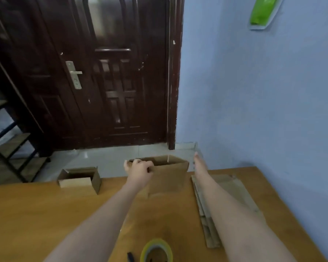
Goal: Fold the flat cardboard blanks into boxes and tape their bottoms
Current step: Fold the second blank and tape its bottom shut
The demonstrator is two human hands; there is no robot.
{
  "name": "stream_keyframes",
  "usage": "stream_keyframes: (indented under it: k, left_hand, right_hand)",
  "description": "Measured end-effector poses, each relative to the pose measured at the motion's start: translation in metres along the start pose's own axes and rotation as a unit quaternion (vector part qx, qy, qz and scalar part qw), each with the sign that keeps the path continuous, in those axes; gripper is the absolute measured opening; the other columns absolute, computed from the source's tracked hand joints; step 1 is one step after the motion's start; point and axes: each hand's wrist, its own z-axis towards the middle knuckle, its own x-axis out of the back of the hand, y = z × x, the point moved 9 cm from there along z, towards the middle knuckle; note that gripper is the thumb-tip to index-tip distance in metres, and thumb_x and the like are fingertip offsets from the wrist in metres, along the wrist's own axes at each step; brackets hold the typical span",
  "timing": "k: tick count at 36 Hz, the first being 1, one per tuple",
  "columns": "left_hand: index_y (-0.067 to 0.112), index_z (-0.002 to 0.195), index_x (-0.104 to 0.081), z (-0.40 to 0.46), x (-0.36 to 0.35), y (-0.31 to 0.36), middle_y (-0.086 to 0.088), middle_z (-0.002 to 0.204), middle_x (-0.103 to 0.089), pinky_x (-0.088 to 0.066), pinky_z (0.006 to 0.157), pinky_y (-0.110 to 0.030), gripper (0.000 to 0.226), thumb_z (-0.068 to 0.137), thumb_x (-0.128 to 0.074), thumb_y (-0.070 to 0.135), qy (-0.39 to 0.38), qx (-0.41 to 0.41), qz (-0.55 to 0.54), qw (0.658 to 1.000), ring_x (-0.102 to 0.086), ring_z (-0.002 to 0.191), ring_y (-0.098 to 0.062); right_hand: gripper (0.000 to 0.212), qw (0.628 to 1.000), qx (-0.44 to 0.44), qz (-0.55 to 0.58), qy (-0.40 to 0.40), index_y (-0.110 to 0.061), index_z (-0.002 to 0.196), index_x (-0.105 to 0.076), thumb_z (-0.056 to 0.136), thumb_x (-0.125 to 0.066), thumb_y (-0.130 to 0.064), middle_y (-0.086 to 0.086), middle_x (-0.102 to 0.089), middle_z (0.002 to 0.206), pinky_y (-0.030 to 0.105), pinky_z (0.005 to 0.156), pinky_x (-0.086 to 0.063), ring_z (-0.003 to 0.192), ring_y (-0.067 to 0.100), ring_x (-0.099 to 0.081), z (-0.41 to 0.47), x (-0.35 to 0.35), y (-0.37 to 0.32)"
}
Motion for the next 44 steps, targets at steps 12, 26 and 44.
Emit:
stream_keyframes:
  k: [12, 26, 44]
  left_hand:
    - [0.024, 0.116, -0.064, -0.046, -0.034, -0.105, 0.000, 0.140, -0.046, -0.014, 0.116, -0.038, 0.025, 0.096, -0.049, 0.022, -0.056, 0.012, 0.028, 0.998, -0.027, 0.137, -0.020]
    - [0.015, 0.082, -0.068, -0.064, -0.039, -0.125, 0.001, 0.138, -0.042, -0.031, 0.109, -0.030, 0.019, 0.092, -0.058, 0.028, -0.061, 0.061, -0.134, 0.987, -0.041, 0.122, -0.010]
    - [0.016, 0.128, -0.045, -0.073, -0.041, -0.105, 0.001, 0.145, -0.033, -0.050, 0.077, -0.024, 0.038, 0.091, -0.050, 0.013, -0.152, -0.107, 0.034, 0.982, -0.052, 0.108, -0.019]
  right_hand:
    - [0.036, 0.931, 0.061, -0.309, -0.185, -0.007, 0.127, -0.056, 0.094, -0.055, -0.022, 0.009, -0.058, 0.125, 0.028, 0.090, -0.039, 0.115, 0.027, -0.053, -0.047, -0.130, 0.041]
    - [0.024, 0.866, 0.076, -0.471, -0.150, -0.007, 0.104, -0.060, 0.098, -0.044, -0.024, 0.009, -0.061, 0.098, 0.031, 0.071, -0.045, 0.085, 0.023, -0.058, -0.060, -0.137, 0.055]
    - [0.041, 0.870, 0.004, -0.441, -0.220, -0.014, 0.114, -0.055, 0.100, -0.028, -0.041, 0.013, -0.057, 0.112, 0.037, 0.086, -0.045, 0.099, 0.026, -0.057, -0.079, -0.172, 0.074]
